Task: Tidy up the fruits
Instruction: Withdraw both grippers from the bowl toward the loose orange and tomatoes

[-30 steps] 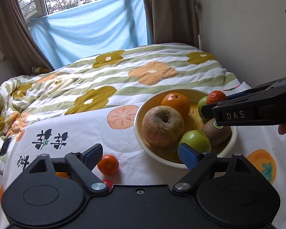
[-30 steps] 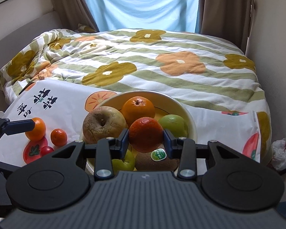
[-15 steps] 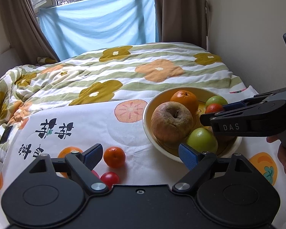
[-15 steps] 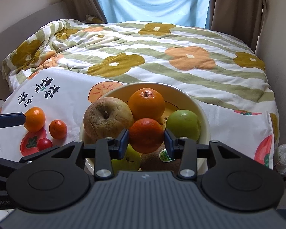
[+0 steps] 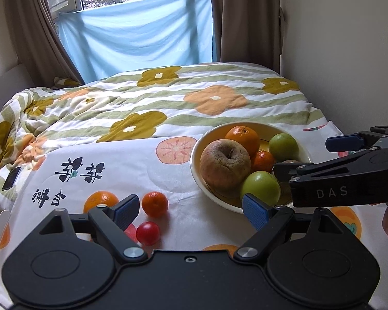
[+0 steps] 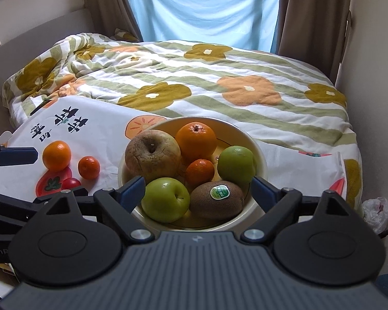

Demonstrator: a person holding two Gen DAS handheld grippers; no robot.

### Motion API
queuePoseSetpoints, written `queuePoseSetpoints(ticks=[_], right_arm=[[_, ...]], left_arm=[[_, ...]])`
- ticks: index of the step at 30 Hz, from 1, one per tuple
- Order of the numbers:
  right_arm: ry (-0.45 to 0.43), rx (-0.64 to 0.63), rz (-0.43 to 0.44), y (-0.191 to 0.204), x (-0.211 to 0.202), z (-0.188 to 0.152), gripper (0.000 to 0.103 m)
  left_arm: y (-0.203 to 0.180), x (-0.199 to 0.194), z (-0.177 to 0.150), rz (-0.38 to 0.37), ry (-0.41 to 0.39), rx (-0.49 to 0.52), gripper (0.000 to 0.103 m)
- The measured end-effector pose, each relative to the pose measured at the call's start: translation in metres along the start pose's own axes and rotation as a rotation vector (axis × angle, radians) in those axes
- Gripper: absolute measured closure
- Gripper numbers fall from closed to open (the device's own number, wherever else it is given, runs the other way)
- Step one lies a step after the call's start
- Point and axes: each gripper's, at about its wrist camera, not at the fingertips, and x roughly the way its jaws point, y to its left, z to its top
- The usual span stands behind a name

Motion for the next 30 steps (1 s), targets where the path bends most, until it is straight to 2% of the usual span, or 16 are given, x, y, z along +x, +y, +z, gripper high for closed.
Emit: queuePoseSetpoints(ticks=[15,23,30], right_arm=[[-0.036,0.056,-0.019,0.018,-0.062,-0.003,0.000],[-0.045,0.087,-0.032,0.049,-0.077,-0.004,0.000],[-0.015,0.116,-0.046,0.085,-0.074,-0.008,0.000]], left_arm=[[0.022,-0.053,-0.022,-0.002,-0.031,-0.017,0.013],[0.057,-0.069,-0.035,-0.011,-0.026,-0.036,0.011],[0.099,-0.069,-0.037,-0.007,-0.030,-0.023,0.006]])
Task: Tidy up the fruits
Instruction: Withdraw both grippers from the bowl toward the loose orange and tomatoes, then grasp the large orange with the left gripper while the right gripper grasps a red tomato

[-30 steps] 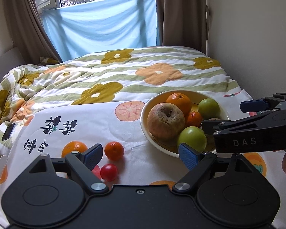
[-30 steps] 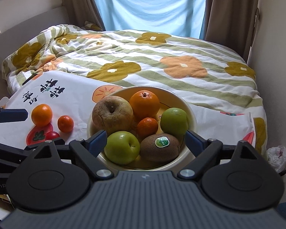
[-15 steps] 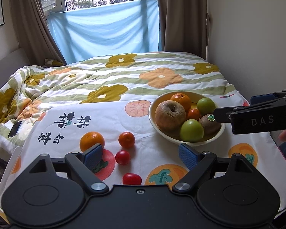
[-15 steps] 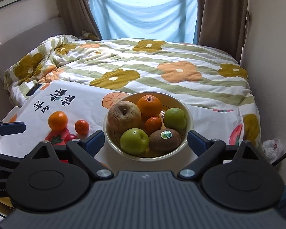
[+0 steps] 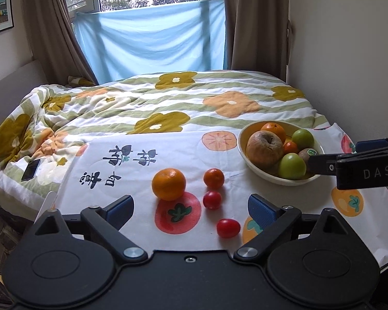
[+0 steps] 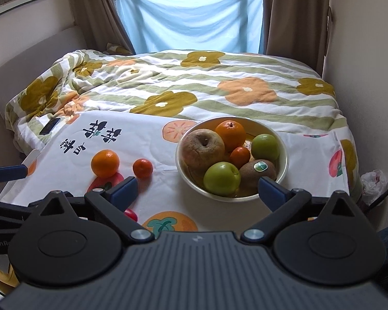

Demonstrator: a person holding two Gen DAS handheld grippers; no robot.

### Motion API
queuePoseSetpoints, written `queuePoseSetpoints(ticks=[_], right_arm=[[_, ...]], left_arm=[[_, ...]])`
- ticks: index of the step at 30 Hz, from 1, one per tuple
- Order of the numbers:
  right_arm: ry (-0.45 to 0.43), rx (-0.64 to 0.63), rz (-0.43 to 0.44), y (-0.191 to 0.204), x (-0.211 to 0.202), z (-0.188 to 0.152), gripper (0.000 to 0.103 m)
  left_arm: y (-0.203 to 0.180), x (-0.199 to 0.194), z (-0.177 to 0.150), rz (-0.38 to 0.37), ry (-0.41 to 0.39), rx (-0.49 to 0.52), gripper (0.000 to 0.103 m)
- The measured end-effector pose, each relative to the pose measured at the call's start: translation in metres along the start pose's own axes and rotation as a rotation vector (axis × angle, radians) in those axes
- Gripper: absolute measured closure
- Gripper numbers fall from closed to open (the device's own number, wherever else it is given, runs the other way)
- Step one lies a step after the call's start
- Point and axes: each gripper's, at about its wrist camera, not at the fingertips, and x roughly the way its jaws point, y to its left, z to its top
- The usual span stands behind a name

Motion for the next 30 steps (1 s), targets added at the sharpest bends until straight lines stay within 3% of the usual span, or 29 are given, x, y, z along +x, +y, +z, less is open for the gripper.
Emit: queuePoseSetpoints(ticks=[16,27,30], right_arm=[[0.067,0.135,-0.086,0.073,0.034,-0.033,0.000],[0.106,0.198,-0.134,0.100,0.073,-0.062,0.000],[0.120,0.205,-0.142,0.105,0.081,-0.068,0.005]], left_arm=[[0.080,0.054,0.005,-0.092,0.005,0.150,0.003],[0.085,0.117,0.003,-0.213,0.031,0.266,0.006],[0.083,0.133,0.002,-0.244,0.045,0.278,0.010]])
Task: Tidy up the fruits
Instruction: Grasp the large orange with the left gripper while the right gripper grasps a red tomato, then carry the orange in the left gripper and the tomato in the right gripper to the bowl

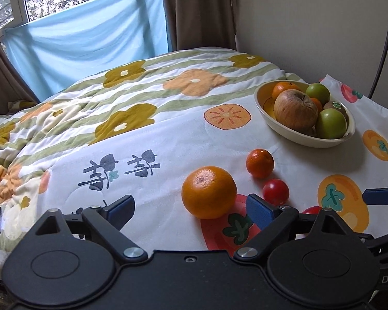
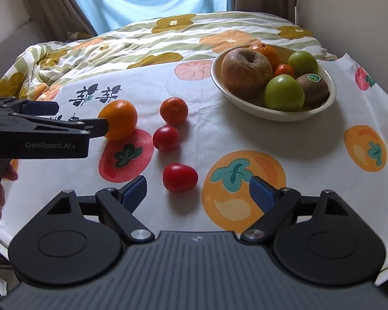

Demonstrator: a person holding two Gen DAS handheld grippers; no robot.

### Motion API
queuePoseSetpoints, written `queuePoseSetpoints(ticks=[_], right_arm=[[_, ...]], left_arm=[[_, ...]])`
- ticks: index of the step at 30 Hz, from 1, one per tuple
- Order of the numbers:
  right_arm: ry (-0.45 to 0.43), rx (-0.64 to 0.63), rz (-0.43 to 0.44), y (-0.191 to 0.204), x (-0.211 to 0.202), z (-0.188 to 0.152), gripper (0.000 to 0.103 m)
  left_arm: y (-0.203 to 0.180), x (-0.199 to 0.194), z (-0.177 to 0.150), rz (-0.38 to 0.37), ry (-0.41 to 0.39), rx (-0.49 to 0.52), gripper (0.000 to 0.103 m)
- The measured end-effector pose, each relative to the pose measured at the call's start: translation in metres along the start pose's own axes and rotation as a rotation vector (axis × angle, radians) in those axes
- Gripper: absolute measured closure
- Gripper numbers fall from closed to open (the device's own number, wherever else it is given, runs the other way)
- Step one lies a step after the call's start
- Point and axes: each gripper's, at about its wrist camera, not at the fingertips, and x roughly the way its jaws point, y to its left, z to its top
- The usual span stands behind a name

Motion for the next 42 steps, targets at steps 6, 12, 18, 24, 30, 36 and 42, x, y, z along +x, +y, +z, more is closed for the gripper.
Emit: queuePoseSetpoints(ticks=[6,12,18,24,30,36,42], right_arm=[[0.023,0.021,-0.014,0.006,0.013,-0.006,0.014],[0.030,0.032,-0.019,0.009,0.022,-0.007,0.022],[0.033,0.027,-0.014,0.012,0.027,-0.007,0.027],[0.029,0.020,-0.010,0.014,0.028,-0.005,0.033],[0.023,0.007,-0.011,0.015,0.029,-0.005,0.037],[0.019,-0.009,-0.005,0.018,0.031,-0.002,0.046],[0.011,-0.018,0.000,0.019,0.032,0.000,0.052]], left_arm=[[0.000,0.025,0.003,-0.052,0.024,0.005,0.014],[-0.001,0.040,0.004,-0.071,0.040,0.003,0.017],[0.001,0.050,0.003,-0.106,0.063,-0.016,0.035],[-0.002,0.047,0.002,-0.099,0.062,-0.005,0.040],[0.000,0.038,-0.008,-0.062,0.064,0.013,0.040],[0.002,0.029,-0.018,-0.026,0.068,0.010,0.040],[0.004,0.019,-0.027,-0.002,0.076,-0.006,0.040]])
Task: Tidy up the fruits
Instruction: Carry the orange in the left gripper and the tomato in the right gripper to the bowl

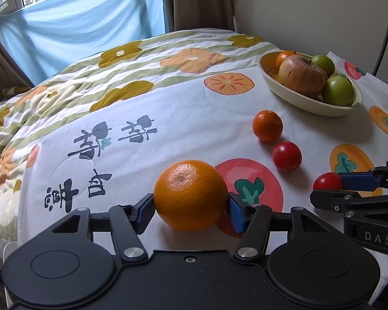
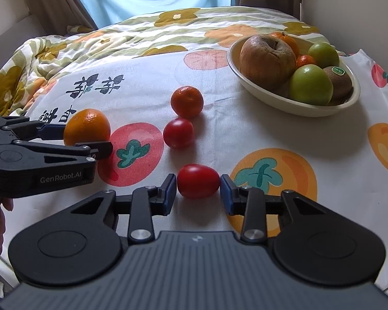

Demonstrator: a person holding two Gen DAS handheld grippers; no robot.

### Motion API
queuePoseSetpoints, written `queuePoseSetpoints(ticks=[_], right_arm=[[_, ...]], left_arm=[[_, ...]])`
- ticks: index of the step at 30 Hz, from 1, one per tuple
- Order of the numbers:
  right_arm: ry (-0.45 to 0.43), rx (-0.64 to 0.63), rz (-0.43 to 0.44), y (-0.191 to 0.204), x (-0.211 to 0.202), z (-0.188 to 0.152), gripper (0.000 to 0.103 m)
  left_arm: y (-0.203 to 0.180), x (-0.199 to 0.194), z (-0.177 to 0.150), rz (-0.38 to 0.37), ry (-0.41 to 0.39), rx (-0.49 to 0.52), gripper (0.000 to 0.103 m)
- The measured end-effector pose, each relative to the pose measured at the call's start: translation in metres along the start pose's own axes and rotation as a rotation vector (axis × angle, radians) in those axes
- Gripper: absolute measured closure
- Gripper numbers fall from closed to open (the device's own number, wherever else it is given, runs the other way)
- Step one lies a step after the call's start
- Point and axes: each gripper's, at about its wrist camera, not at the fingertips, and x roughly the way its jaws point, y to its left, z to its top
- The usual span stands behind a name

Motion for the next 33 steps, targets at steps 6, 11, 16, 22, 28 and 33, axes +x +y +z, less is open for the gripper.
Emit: queuePoseSetpoints(ticks=[6,11,16,22,28,33], right_arm=[[-0.023,-0.010,0.013,-0.003,-0.009,0.002,0.052],[-0.035,-0.017,0.024,-0.009,-0.020,0.008,0.052],[-0.050,-0.024,0.035,-0.021,-0.035,0.017,0.052],[-0.066,-0.040,0.047,-0.044,-0.052,0.033,0.052],[-0.088,-0.052,0.058,-0.076,-0.064,0.054,0.052],[-0.115,-0.069,0.066,-0.108,-0.070,0.077,0.052]], left_arm=[[-0.003,-0.012,-0.006,0.019,0.000,-0.028,0.040],[-0.011,-0.030,-0.002,0.038,-0.020,-0.047,0.040],[-0.024,-0.049,0.012,0.051,-0.045,-0.066,0.040],[-0.046,-0.062,0.031,0.057,-0.064,-0.089,0.040],[-0.073,-0.068,0.060,0.060,-0.082,-0.110,0.040],[-0.097,-0.066,0.090,0.070,-0.106,-0.126,0.040]])
